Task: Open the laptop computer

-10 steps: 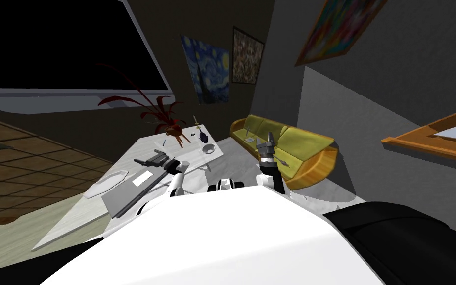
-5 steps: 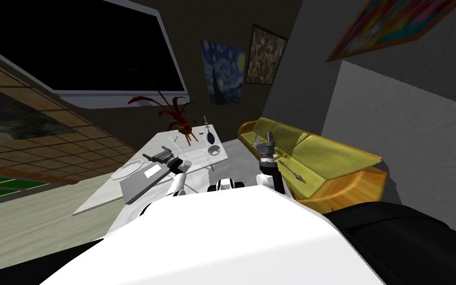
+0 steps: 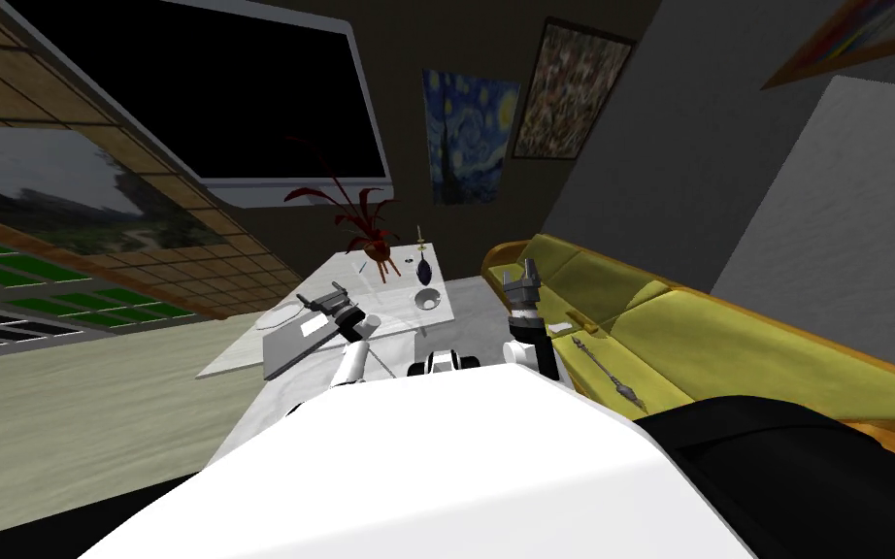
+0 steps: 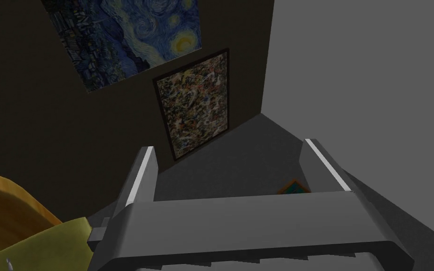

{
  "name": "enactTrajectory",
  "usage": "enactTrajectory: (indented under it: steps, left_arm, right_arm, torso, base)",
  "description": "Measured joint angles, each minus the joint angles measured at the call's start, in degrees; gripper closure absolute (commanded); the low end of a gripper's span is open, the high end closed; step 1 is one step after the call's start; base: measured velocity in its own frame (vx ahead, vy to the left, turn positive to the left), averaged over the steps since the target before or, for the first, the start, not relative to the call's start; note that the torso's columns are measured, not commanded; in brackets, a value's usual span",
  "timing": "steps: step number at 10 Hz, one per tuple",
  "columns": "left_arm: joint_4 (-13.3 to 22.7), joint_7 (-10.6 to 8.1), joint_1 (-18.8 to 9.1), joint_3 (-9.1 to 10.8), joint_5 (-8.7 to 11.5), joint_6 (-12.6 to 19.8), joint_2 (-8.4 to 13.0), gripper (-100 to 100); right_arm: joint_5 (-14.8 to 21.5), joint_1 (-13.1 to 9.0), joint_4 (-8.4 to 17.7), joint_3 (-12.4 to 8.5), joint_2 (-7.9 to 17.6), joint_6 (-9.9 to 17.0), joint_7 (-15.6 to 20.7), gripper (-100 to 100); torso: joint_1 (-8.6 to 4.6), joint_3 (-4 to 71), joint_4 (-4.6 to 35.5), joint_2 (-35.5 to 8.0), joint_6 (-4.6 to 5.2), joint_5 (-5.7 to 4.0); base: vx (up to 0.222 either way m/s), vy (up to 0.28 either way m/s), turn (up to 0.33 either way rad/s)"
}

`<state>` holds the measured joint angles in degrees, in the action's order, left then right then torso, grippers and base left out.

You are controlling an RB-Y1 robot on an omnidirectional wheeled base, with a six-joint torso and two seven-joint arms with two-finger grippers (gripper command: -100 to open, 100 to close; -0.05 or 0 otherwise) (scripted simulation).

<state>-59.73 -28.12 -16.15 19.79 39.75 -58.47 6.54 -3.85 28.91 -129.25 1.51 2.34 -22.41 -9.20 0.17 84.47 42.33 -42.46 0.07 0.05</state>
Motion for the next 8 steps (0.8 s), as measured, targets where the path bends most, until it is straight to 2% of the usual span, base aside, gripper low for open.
enactTrajectory:
  steps: [1, 5, 6, 8]
  left_arm:
    - [-0.63, 0.43, -0.46, 1.42, -0.65, 0.42, -0.45, -100]
    - [-3.12, 1.86, -2.01, 7.32, -3.44, 2.90, -1.70, -100]
    - [-4.34, 2.34, -2.18, 8.97, -4.23, 3.58, -2.30, -100]
    - [-5.01, 3.06, -3.45, 12.22, -5.87, 4.67, -2.86, -100]
  right_arm:
    - [0.00, -0.02, 0.00, 0.00, 0.00, 0.00, 0.00, 0]
    - [0.00, -0.01, 0.00, -0.01, 0.00, 0.00, 0.00, 0]
    - [0.00, -0.02, 0.00, 0.00, 0.00, 0.00, 0.00, 0]
    - [0.00, 0.00, 0.00, -0.01, 0.01, 0.00, 0.00, 0]
  torso:
    - [0.02, -0.10, 0.05, -0.16, 0.00, 0.00]
    - [-0.23, 0.17, -0.08, 0.30, -0.09, -0.07]
    - [-0.24, 0.17, -0.08, 0.28, -0.04, -0.07]
    - [-0.12, 0.10, -0.05, 0.20, -0.13, -0.04]
  base:
    - [-0.076, 0.050, -0.309]
    - [-0.068, 0.036, -0.150]
    - [-0.081, 0.033, -0.344]
    - [-0.058, 0.031, -0.119]
